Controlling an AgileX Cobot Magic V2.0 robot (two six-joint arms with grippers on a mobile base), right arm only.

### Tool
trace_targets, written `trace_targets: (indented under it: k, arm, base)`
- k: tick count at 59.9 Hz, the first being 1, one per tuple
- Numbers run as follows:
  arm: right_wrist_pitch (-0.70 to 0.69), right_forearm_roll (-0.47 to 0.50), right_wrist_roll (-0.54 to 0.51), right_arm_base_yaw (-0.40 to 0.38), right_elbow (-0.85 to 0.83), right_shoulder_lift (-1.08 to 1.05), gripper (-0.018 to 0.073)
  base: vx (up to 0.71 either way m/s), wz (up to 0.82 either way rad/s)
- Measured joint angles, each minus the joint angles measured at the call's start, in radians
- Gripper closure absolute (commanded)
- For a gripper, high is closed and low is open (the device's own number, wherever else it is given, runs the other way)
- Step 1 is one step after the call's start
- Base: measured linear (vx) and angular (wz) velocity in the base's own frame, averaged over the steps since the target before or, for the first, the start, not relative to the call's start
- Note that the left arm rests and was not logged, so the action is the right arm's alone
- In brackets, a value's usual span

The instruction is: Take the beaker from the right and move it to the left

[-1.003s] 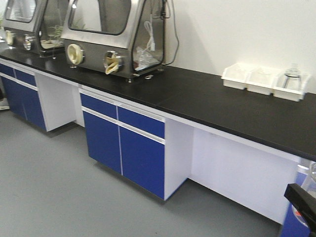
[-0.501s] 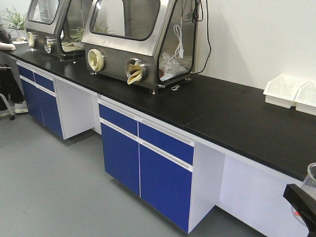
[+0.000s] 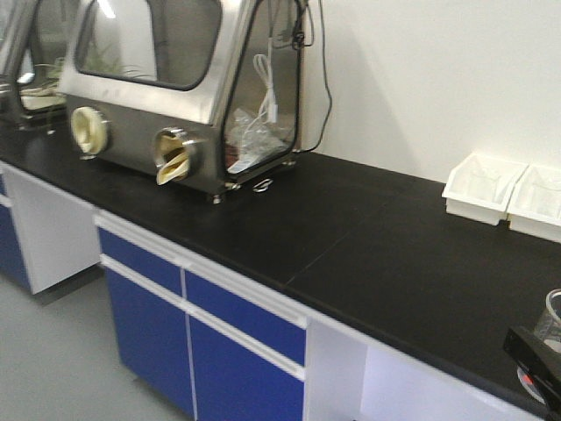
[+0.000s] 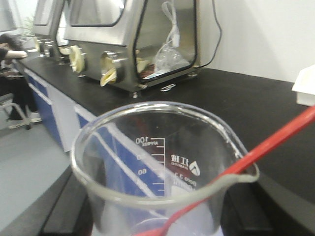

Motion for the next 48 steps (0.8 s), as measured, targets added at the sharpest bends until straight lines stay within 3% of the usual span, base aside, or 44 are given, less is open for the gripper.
trace_targets:
  k: [30, 48]
  arm:
    - [0.000, 0.000, 0.000, 0.000, 0.000, 0.000, 0.0562]
    - [0.000, 0.000, 0.000, 0.000, 0.000, 0.000, 0.0562]
  base:
    - [0.42, -0.34]
    - [0.33, -0.61]
